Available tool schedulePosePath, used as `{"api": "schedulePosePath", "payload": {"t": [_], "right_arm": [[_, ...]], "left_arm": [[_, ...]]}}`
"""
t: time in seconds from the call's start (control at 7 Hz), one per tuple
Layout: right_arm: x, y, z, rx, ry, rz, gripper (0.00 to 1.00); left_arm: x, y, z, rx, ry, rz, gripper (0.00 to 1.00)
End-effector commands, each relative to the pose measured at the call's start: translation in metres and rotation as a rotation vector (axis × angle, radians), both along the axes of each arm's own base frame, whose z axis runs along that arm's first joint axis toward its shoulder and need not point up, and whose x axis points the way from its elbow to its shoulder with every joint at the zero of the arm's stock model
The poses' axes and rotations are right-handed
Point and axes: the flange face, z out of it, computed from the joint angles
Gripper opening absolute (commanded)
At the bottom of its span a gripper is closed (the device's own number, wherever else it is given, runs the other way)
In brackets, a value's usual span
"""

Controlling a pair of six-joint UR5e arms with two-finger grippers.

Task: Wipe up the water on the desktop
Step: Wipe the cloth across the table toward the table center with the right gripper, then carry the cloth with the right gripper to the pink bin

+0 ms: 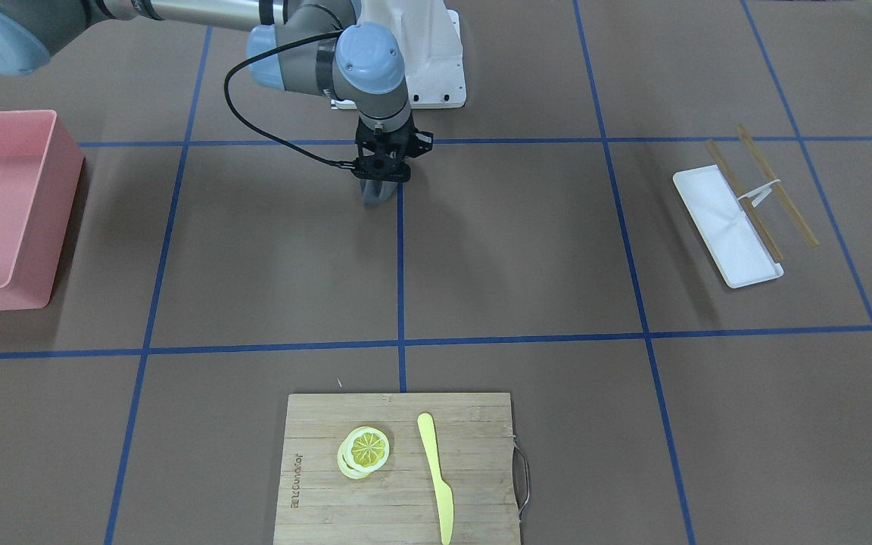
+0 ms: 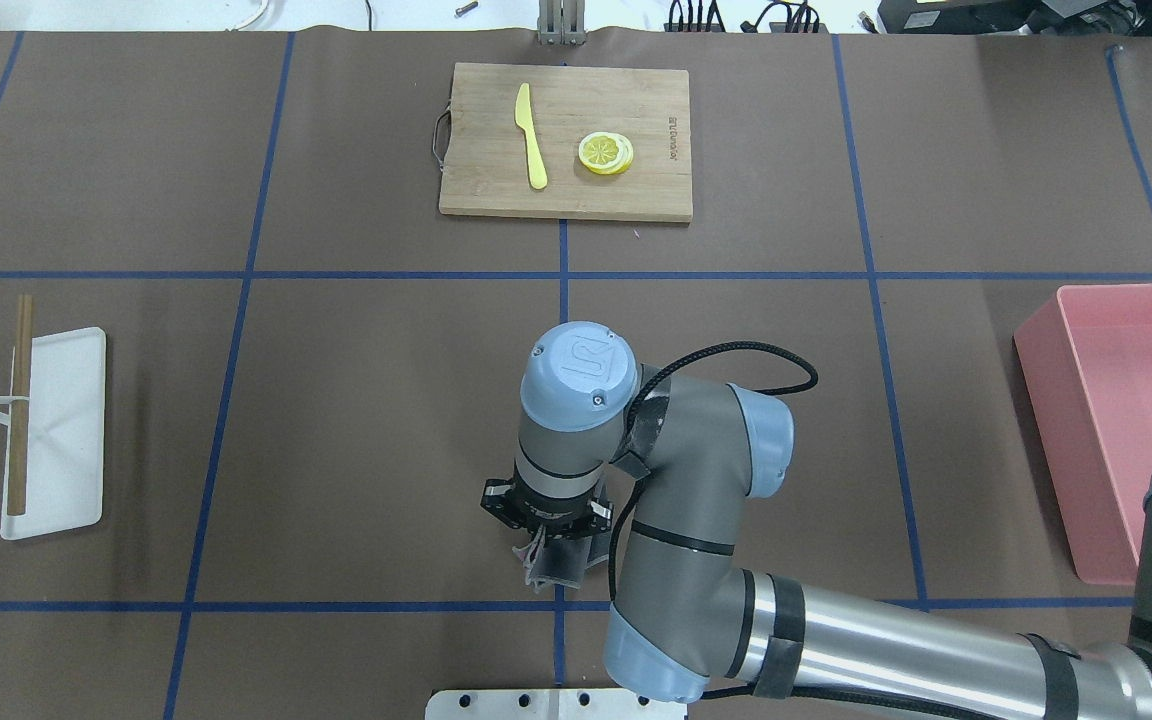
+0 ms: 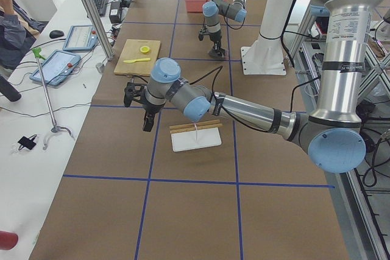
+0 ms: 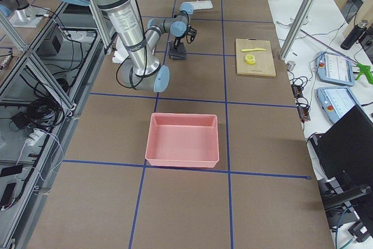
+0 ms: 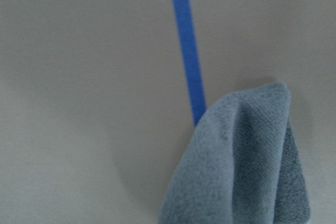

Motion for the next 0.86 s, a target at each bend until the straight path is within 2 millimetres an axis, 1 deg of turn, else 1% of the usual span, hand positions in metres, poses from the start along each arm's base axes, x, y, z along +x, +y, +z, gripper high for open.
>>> {"api": "schedulePosePath", "payload": {"t": [0.0,0.14,0.29,0.43,0.57,0.71], "right_arm": [[0.034,-0.009,0.053,-0.034,-0.002,0.02,0.0],[0.106,-0.014,0.114,0.003,0.008,-0.013,0.0],[0.163,-0.022,0.166,0.042,0.028,-0.052,0.0],[0.206,-0.019,0.206,0.071,0.055,-0.08,0.0],[0.243,-0.022,0.233,0.088,0.065,-0.105,0.0],[0.267,-0.025,0.254,0.107,0.077,-0.124,0.0]], "left_arm": [[-0.007,-0.002,-0.001,-0.019,-0.002,-0.014,0.97],[-0.007,-0.002,-0.001,-0.017,-0.003,-0.013,0.97],[-0.007,-0.001,-0.003,-0.016,-0.002,-0.014,0.97],[-0.008,-0.002,-0.004,-0.013,-0.002,-0.015,0.97],[-0.009,-0.002,-0.003,-0.015,-0.002,-0.017,0.97],[-0.01,-0.002,-0.004,-0.013,-0.001,-0.017,0.97]]}}
